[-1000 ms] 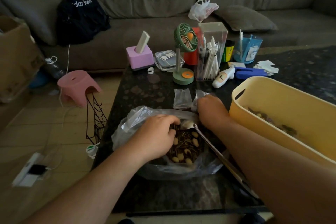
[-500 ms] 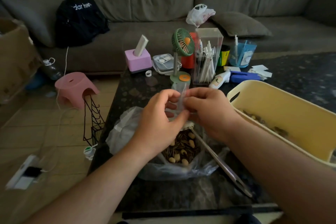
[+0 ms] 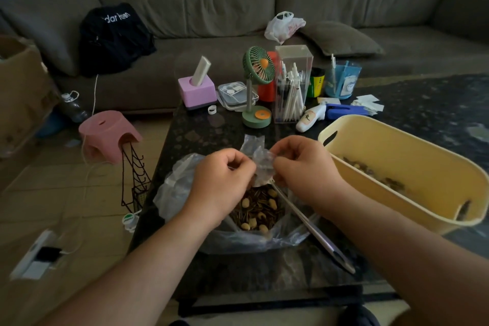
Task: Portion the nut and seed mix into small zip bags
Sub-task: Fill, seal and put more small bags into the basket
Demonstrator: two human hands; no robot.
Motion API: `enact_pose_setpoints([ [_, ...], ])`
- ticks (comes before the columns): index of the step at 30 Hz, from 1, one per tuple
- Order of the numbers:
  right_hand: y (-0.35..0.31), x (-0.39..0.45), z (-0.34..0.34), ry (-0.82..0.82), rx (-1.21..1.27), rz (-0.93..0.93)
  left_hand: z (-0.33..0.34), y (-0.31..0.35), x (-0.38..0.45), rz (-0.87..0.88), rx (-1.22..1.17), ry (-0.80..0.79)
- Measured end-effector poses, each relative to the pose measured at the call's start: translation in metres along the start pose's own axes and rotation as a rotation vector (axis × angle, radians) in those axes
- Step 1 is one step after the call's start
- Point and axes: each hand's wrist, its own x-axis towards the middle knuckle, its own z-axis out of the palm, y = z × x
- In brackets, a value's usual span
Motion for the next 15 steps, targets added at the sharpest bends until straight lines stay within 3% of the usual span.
enact_pose_setpoints([
  [3, 0.0002, 0.0012, -0.0025, -0.01, -0.035, -0.018, -0.0023, 0.0002, -0.0025, 0.161, 0.124, 0.015],
  [7, -0.002, -0.0023, -0.0001, -0.128, -0.113, -0.063, 0.0047, -0.0048, -0.0032, 0.578, 0.467, 0.079],
  [9, -0.0034, -0.0015, 0.0007, -0.162, -0.051, -0.04, 0.0054, -0.0068, -0.001, 0.697, 0.476, 0.117],
  [11, -0.005, -0.0011, 0.0001, -0.22, 0.15, 0.052, 0.0047, -0.0054, -0.0025, 0.681, 0.385, 0.014],
  [13, -0.0054, 0.0, -0.0027, -0.278, 0.311, 0.131, 0.0041, -0.0028, -0.0055, 0.506, 0.309, -0.176],
  [15, -0.0055, 0.0008, -0.0056, -0.323, 0.358, 0.176, 0.0051, -0.0034, -0.0061, 0.349, 0.279, -0.258],
])
